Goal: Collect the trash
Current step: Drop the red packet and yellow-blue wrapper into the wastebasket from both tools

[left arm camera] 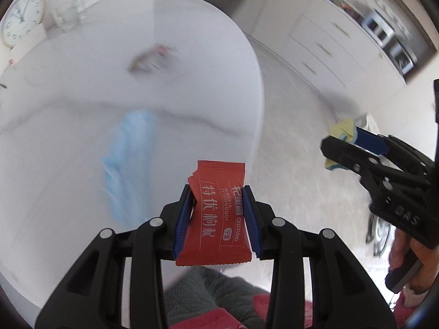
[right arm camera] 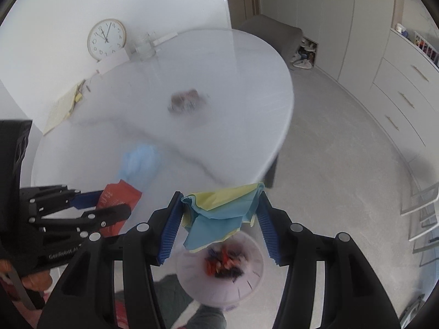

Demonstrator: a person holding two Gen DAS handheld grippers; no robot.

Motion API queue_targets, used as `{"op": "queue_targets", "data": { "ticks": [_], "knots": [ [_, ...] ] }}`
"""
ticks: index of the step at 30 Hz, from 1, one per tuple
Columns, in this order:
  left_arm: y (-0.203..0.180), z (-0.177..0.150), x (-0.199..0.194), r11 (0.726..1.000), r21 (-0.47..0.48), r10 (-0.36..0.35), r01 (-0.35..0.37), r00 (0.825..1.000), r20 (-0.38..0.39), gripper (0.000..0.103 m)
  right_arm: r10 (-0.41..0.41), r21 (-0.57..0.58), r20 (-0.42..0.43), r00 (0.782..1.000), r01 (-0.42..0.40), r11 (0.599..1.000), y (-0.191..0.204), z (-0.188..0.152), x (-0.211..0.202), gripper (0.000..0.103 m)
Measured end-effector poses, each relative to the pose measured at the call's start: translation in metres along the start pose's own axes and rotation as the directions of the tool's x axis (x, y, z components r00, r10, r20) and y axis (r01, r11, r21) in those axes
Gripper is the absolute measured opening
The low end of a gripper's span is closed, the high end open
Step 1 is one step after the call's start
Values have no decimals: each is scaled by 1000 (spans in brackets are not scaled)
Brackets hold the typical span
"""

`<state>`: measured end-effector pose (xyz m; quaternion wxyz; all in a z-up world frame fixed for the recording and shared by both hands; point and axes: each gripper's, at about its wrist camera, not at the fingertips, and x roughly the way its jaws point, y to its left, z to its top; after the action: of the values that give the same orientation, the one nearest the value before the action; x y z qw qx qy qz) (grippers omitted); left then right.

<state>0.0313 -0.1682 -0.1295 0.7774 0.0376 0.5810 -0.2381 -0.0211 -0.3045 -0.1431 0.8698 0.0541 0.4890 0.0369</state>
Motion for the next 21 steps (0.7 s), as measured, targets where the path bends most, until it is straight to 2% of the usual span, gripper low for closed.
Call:
{"op": "queue_targets", "data": {
  "ticks": [7, 13, 15, 17, 18, 21],
  "knots": [
    [-55, -40, 47, 991, 136, 9, 0, 998, -70, 36, -9, 88, -38, 999, 12, 996, -38, -71, -22, 55],
    [-68, -53, 76, 985, 170, 9, 14, 991, -132, 36, 2, 161, -29, 1000, 3, 987, -57, -96, -31, 55],
    [-70, -53, 79, 985, 173, -2, 27, 990, -140, 42, 0, 168, -25, 1000, 4, 986, -61, -99, -33, 56],
    [-72, -52, 78, 983, 180, 5, 19, 991, -132, 60, 2, 175, -22, 1000, 2, 985, -62, -100, -34, 56],
    [-77, -56, 77, 983, 184, 13, 10, 992, -125, 65, 3, 177, -21, 1000, 1, 984, -63, -101, -34, 56],
    [-84, -59, 66, 979, 206, 18, 0, 996, -88, 76, 8, 178, -22, 1000, -4, 984, -68, -107, -38, 56]
  ]
}}
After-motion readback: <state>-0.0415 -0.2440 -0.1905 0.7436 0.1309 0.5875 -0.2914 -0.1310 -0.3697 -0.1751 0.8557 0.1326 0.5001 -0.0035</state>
